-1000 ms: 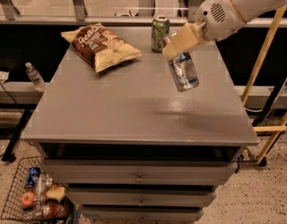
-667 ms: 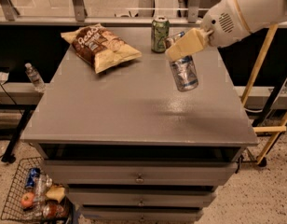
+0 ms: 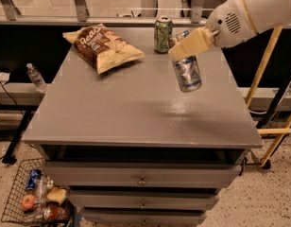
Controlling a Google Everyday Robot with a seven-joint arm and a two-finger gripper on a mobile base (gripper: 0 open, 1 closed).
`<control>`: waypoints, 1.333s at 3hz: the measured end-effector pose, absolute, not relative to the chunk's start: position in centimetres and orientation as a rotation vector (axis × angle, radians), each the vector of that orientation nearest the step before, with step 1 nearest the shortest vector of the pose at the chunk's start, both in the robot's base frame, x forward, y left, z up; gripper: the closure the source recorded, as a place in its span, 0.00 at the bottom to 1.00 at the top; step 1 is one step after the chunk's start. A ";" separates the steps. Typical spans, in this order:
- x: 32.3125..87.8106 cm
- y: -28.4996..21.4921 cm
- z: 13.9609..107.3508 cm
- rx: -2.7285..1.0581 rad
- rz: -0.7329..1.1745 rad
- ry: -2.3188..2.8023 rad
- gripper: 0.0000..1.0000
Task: Place redbull can upright
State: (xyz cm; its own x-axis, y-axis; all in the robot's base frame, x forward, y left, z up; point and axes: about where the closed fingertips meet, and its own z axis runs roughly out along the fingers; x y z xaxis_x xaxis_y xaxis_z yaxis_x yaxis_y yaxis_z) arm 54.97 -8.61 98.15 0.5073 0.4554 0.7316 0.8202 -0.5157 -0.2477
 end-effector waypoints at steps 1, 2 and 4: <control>55.2 -9.1 96.7 -2.127 -0.883 -1.048 1.00; 55.5 -9.5 94.9 -2.060 -0.989 -1.096 1.00; 54.6 -8.1 94.6 -1.975 -1.174 -1.265 1.00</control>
Offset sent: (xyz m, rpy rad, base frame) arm 0.0071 -0.0176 -0.0516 0.0984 -0.2641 0.0504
